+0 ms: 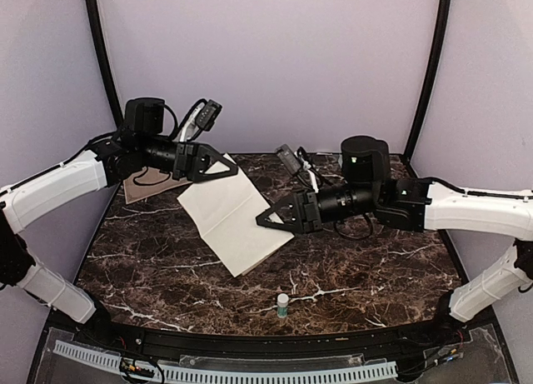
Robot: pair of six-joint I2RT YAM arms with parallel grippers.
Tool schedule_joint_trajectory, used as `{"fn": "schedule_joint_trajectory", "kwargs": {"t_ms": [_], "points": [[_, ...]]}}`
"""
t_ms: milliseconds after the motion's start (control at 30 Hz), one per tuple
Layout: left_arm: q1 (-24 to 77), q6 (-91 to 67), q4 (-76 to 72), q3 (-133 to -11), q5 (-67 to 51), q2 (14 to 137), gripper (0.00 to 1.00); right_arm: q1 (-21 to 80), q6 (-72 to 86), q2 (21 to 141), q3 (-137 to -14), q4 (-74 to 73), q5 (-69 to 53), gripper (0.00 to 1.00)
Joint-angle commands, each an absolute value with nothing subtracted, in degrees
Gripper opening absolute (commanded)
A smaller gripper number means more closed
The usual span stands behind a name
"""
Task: Place the letter into the envelope and seal it
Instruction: Fold the letter.
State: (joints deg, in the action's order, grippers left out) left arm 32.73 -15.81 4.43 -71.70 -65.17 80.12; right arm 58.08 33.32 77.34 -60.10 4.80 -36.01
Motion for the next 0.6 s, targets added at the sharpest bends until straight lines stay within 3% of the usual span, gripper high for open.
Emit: {"fn": "schedule_joint_trajectory", "kwargs": {"t_ms": [0, 67, 133, 167, 200, 233, 333, 467, 567], "points": [[32.8, -16.6, 2.7, -69.7, -66.4, 78.1, 0.0, 58.7, 32.7, 79.2, -63.5, 8.0, -38.0, 0.1], [32.8, -17.2, 2.0, -69.2, -66.4, 78.0, 0.0, 58.7, 32.5, 79.5, -64.0, 7.7, -37.7, 0.0], [32.8, -16.3, 3.0, -69.3, -65.0, 77.9, 0.11, 58.8, 32.2, 79.2, -64.0, 7.4, -36.6, 0.0], [32.8, -15.9, 4.0, -69.5, -62.9, 77.4, 0.28, 58.7, 32.1, 78.7, -63.8, 7.3, -35.9, 0.0], [32.8, -14.9, 4.4, -69.8, -61.5, 76.6, 0.37, 58.7, 32.1, 78.3, -63.6, 7.4, -35.3, 0.0], [32.8, -14.4, 5.3, -70.0, -58.1, 76.1, 0.51, 58.8, 32.1, 77.9, -63.2, 7.5, -34.6, 0.0], [32.7, -11.3, 7.7, -71.4, -47.7, 73.3, 0.73, 58.7, 32.3, 76.9, -62.4, 7.6, -33.1, 0.0], [32.7, -7.0, 13.9, -75.1, -35.7, 70.7, 0.81, 58.6, 32.4, 76.2, -61.4, 7.5, -31.4, 0.0], [32.7, -5.2, 18.8, -78.0, -33.4, 70.1, 0.82, 58.6, 32.4, 75.9, -61.1, 7.4, -30.5, 0.0]]}}
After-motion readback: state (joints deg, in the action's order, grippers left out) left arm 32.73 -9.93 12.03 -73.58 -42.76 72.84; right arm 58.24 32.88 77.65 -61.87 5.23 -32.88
